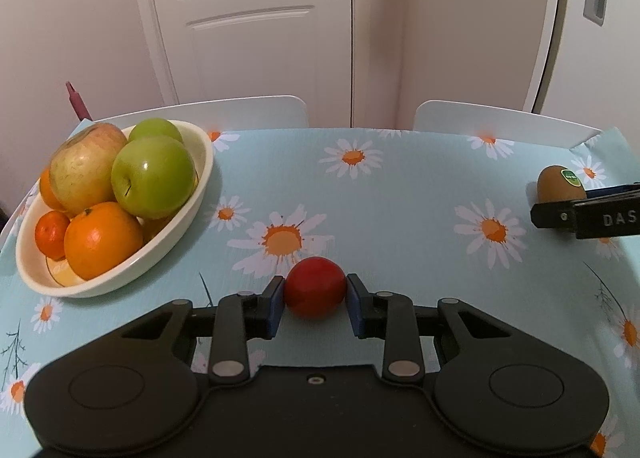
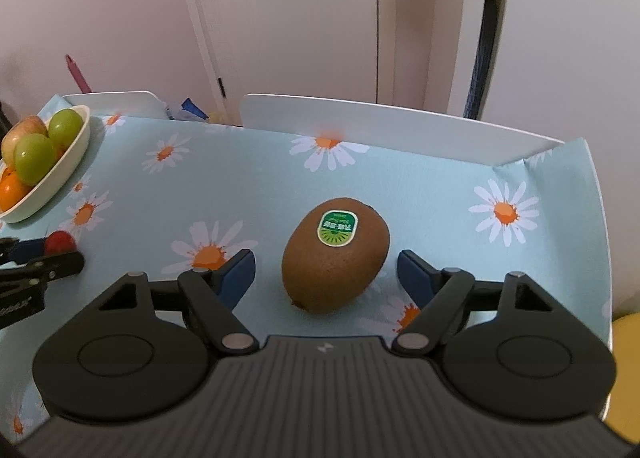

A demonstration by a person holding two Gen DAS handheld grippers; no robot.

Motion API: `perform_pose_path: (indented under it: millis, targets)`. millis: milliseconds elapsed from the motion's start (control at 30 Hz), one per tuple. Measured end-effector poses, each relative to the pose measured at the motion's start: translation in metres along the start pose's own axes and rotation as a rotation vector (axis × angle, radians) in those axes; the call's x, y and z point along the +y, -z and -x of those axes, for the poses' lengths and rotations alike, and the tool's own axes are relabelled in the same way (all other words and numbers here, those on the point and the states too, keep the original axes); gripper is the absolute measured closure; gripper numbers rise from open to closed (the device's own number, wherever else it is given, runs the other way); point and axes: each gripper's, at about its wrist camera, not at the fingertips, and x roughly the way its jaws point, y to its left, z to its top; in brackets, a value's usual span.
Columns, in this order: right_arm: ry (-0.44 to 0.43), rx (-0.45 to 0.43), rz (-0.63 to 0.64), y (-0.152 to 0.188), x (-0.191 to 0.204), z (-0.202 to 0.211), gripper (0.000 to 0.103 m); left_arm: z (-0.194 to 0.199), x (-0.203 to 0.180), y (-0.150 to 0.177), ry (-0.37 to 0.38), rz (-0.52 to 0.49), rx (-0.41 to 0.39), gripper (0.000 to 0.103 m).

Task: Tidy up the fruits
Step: 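Grasp the kiwi with the right tool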

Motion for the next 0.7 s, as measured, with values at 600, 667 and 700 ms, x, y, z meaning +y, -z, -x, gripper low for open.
perform_pose_path:
  millis: [600,667,700]
  targets:
    - [-0.012,-0.022,0.005,-0.007,0.007,0.017,0.036,0.034,0.004,0.005,-0.006,0.041,-0.054,0.068]
    - [-0.023,-0.027,0.016,-0.009,0.013,0.026,0.036,0.043,0.007,0.005,-0.009,0.049,-0.067,0.068]
    - [-0.029,-0.031,0.020,-0.011,0.016,0.030,0.036,0.049,0.009,0.004,-0.012,0.053,-0.074,0.068]
